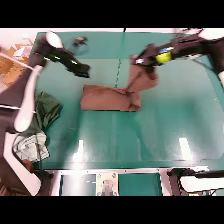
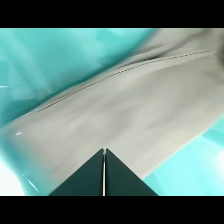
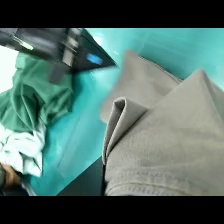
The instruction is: Fold the shirts.
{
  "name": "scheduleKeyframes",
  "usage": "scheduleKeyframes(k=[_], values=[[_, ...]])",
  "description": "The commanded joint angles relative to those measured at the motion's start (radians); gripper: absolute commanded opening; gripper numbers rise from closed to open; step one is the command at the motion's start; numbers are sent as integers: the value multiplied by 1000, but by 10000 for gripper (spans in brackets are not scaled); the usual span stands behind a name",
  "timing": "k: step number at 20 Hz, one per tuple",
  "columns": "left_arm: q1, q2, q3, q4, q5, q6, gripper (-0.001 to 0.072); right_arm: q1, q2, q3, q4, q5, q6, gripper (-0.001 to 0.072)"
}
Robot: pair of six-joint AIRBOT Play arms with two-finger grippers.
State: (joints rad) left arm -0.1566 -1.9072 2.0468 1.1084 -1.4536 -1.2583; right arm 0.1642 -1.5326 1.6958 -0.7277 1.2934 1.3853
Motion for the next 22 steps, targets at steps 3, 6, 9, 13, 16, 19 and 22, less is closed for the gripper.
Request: scheduleKeyframes(k=[3, 6, 9, 13, 16, 19, 22], values=[[193, 57, 15, 87, -121, -2, 20, 394, -298, 0, 81, -606, 2, 106], [225, 57, 15, 89, -153, 3, 20, 522, -443, 6, 160, -723, -14, 431], [229, 57, 15, 89, -164, 3, 20, 429, -411, 10, 61, -543, -20, 360], [229, 57, 15, 88, -164, 3, 21, 134, -315, 9, 60, -251, -16, 354], [229, 57, 15, 89, -164, 3, 20, -69, -288, -18, -5, -50, 41, 355], [229, 57, 15, 89, -163, 3, 21, -192, -278, -150, -43, -6, 67, 508], [229, 57, 15, 89, -161, 2, 20, -204, -279, -330, -10, -97, 59, 558]])
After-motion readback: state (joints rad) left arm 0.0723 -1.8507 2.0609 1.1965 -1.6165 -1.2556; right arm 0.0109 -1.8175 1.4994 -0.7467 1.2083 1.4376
